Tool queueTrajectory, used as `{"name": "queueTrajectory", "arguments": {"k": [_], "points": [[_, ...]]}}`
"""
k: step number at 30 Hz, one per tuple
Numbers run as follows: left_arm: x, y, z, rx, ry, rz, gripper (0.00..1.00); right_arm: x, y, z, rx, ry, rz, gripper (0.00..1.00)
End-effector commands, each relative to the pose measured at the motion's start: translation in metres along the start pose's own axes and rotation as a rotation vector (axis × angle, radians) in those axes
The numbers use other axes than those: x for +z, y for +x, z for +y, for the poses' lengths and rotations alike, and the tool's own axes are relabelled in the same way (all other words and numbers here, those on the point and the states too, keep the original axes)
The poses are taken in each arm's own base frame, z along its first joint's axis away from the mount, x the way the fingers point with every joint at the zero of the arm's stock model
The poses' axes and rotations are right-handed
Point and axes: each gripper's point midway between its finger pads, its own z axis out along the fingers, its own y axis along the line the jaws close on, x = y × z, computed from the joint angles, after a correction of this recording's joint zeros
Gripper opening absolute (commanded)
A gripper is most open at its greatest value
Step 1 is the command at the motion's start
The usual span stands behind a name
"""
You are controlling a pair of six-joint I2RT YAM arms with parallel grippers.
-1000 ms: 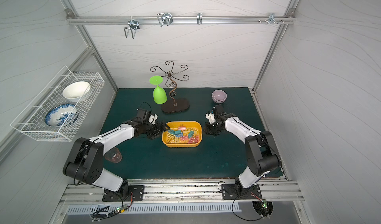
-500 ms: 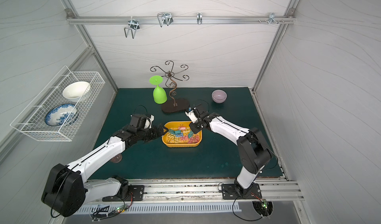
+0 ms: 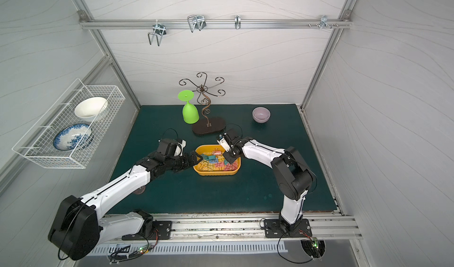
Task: Take out the binder clips from the storage box
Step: Pick up the binder clip from the storage box.
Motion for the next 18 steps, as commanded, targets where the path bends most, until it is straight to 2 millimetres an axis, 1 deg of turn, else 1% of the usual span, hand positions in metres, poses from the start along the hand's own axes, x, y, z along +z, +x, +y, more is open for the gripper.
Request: {"name": "queueTrajectory", "arguments": {"k": [1, 5, 7, 10, 14, 18], "points": [[-0.007, -0.01, -0.017, 0.023, 0.047, -0.026, 0.98, -0.001, -0.007, 0.0, -0.046, 0.05, -0.032, 0.14], [-0.009, -0.01, -0.019, 0.025, 0.053, -0.027, 0.98, -0.007, -0.01, -0.001, -0.116, 0.131, -0.049, 0.08], [-0.009, -0.01, -0.019, 0.024, 0.052, -0.029, 0.98, -0.011, -0.015, -0.005, -0.156, 0.197, -0.069, 0.04], [-0.01, -0.009, -0.018, 0.024, 0.048, -0.027, 0.98, -0.02, -0.023, -0.01, -0.184, 0.263, -0.104, 0.01], [-0.01, -0.008, -0.018, 0.027, 0.045, -0.027, 0.98, -0.03, -0.032, -0.013, -0.226, 0.335, -0.142, 0.0], [-0.01, -0.007, -0.018, 0.036, 0.04, -0.026, 0.98, -0.035, -0.036, -0.017, -0.26, 0.4, -0.155, 0.0]]}}
